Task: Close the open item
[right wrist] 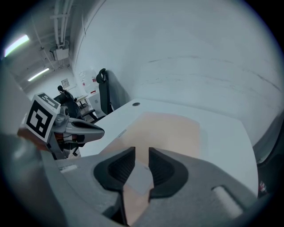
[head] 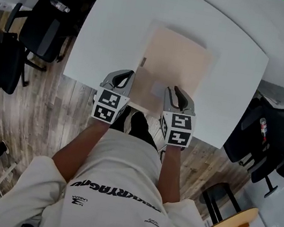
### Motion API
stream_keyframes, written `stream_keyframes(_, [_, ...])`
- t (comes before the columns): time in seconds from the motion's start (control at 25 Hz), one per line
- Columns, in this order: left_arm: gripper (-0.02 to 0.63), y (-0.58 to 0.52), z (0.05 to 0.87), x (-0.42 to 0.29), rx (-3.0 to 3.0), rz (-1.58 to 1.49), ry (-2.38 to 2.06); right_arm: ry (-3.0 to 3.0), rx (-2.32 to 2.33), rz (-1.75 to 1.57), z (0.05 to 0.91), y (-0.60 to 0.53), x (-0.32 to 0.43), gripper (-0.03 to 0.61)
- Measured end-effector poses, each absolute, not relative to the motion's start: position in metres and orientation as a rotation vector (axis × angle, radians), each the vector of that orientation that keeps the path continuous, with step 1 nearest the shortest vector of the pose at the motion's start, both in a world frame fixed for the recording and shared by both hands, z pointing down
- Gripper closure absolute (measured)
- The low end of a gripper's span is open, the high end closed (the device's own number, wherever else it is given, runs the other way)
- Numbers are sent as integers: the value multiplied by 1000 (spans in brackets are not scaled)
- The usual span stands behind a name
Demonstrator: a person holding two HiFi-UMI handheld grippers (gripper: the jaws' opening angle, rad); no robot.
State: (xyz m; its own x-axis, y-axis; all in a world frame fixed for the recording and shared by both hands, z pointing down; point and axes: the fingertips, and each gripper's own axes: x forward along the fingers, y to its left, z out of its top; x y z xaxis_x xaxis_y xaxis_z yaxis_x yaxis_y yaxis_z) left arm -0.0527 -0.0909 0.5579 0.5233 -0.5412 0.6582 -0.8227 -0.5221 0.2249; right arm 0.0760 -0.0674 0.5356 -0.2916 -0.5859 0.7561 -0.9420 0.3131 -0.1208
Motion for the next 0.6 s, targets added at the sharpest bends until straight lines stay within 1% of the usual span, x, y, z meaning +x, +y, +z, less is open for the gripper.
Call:
stream_keyframes(0.48, [615,-83,508,-47,2322,635,-1145,-2063,1428,695,496,-65,75,512])
stream_keyframes(0.6, [615,-80,491,-43,2351,612,-1152,-2088,1460,680,486,-63,76,534])
